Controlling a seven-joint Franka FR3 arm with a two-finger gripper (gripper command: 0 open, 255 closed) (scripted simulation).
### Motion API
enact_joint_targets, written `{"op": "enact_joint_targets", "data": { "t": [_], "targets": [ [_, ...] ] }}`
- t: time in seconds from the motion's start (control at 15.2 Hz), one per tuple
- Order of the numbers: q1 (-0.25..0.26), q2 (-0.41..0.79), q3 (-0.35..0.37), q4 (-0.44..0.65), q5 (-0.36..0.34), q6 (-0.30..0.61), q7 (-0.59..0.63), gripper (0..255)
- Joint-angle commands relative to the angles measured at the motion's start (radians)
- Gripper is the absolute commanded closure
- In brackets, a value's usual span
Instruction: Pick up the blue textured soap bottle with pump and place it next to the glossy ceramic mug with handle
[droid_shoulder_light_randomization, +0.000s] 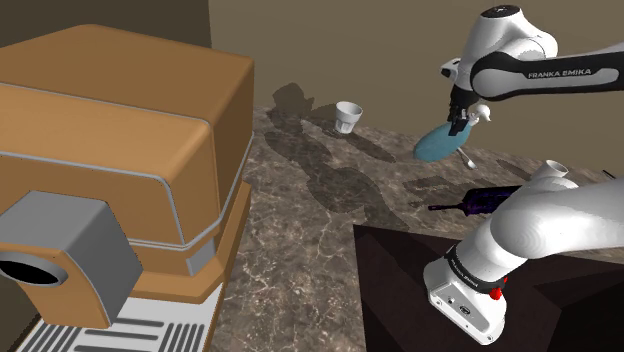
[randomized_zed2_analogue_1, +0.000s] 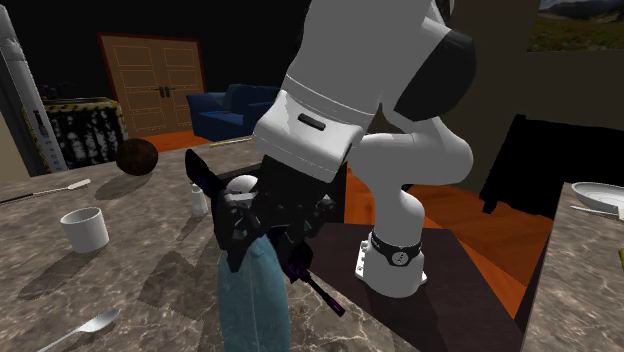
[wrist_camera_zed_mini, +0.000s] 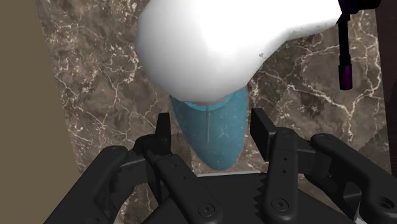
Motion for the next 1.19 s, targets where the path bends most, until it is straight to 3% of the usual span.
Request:
{"op": "enact_joint_targets", "data": {
  "t": [0.0,1.12],
  "targets": [
    [0.002,-0.012,0.008,0.016,0.010,-0.026,-0.011,255],
    [0.022,-0.042,0.067,0.212,0.086,-0.238,-0.101,255]
  ]
}}
